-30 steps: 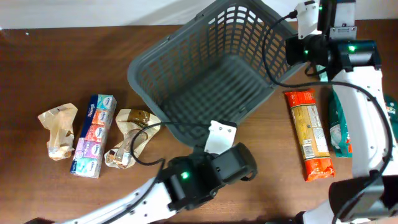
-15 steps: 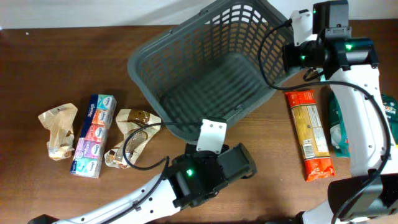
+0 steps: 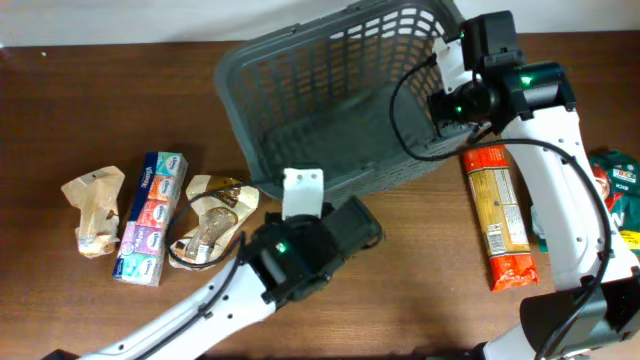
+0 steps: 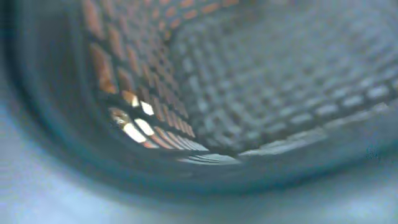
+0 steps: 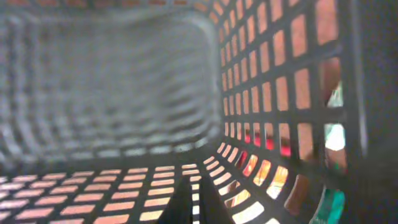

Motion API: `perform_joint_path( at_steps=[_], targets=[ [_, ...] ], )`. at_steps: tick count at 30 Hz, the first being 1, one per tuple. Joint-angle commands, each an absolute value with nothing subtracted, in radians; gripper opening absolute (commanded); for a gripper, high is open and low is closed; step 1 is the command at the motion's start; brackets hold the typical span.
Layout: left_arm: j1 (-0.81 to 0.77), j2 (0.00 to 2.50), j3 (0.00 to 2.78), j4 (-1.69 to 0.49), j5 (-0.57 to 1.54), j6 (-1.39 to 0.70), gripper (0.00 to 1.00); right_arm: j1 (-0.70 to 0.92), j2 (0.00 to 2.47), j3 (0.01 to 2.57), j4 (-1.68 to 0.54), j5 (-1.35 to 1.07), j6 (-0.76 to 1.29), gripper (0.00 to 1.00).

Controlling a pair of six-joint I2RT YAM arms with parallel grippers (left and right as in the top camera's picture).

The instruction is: Pack container

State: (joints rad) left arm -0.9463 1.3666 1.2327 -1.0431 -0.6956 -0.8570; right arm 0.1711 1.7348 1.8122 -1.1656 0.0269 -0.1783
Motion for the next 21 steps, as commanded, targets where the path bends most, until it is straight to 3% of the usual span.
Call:
perform_joint_path(
  at_steps=[1,14,21],
  targets=[
    [-0.9,1.344,1.229,-1.037,-0.756,-0.867,0.02,0.171,1.729,1.821,-1.21,0.053,-0.167,0.04],
    [-0.812,1.335,1.229,-0.995,-0.769,-0.843,0.02,0.223,1.718,1.821,-1.237,-0.019,-0.133,0.03],
    [-0.812,1.195,1.229,-1.016,-0.812,-0.833,0.01,0.22,1.638,1.927,-1.23,-0.018,-0.114,0.03]
  ],
)
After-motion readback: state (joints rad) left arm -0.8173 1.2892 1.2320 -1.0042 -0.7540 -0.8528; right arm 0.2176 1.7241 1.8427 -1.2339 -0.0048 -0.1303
